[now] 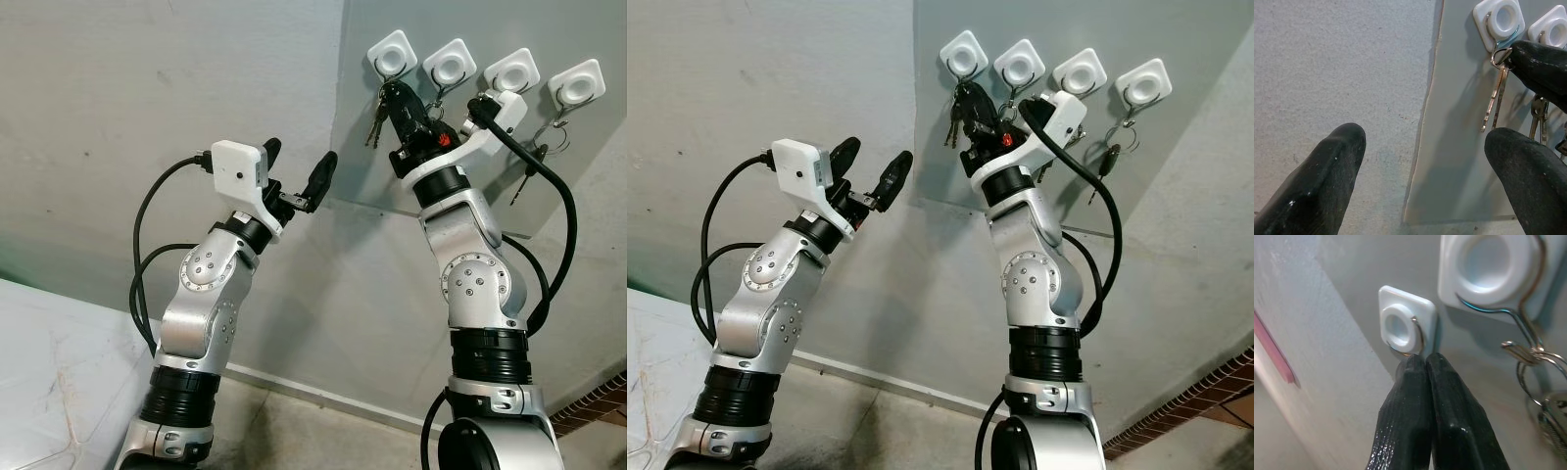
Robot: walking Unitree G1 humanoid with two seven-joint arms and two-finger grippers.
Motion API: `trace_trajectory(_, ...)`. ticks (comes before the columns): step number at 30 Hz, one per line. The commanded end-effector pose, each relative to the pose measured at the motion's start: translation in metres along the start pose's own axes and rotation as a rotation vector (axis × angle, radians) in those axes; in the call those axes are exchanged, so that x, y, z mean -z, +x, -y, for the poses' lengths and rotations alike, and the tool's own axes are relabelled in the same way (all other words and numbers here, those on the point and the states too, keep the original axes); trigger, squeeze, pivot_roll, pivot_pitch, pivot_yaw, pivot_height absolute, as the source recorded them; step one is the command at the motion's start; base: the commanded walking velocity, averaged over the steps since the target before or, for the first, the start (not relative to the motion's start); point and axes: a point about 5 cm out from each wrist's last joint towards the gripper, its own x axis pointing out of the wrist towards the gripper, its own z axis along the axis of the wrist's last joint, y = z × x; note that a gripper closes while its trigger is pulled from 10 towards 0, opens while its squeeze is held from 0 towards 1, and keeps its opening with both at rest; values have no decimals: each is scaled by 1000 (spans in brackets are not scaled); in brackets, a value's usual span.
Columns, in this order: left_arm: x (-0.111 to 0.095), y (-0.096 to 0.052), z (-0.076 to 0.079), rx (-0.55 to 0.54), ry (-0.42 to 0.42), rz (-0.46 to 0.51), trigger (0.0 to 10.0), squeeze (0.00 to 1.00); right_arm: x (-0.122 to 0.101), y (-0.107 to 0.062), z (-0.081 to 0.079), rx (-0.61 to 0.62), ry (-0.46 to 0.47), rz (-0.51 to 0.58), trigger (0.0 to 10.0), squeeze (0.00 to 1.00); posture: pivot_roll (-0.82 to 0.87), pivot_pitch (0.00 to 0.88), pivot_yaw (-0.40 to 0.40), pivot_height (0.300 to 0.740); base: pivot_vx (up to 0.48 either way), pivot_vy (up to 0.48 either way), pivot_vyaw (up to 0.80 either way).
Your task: Hang keys on a hook
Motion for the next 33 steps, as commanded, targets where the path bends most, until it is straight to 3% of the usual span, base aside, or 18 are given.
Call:
trace_trajectory(1,-6,1,2,13,5,16,10000,0,-5,0,-2,-2,37,21,10000,0,89,42,-23,740,0,0,0)
trace_trajectory(3,-6,1,2,12,5,17,10000,0,-3,-1,-2,2,87,20,10000,0,89,43,-23,740,0,0,0)
trace_trajectory(13,-7,1,1,5,3,18,10000,0,3,-4,-2,11,140,7,10000,0,90,44,-25,740,0,0,0)
trace_trajectory(14,-7,0,1,5,3,17,10000,0,4,-5,-2,11,145,5,10000,286,91,44,-25,740,0,0,0)
trace_trajectory(15,-7,0,1,5,3,17,10000,0,4,-5,-2,12,146,4,10000,855,91,44,-25,740,0,0,0)
trace_trajectory(16,-7,0,1,5,3,17,10000,0,4,-5,-2,12,146,4,10000,855,91,44,-25,740,0,0,0)
trace_trajectory(17,-7,0,1,5,2,18,10000,0,5,-6,-2,11,148,4,10000,1000,91,44,-25,740,0,0,0)
trace_trajectory(27,-5,0,0,-4,2,9,10000,0,3,-11,-1,18,133,13,10000,1000,89,46,-24,740,0,0,0)
trace_trajectory(33,1,-2,-1,-29,9,-8,10000,0,7,-20,2,0,26,-15,10000,1000,90,46,-24,740,0,0,0)
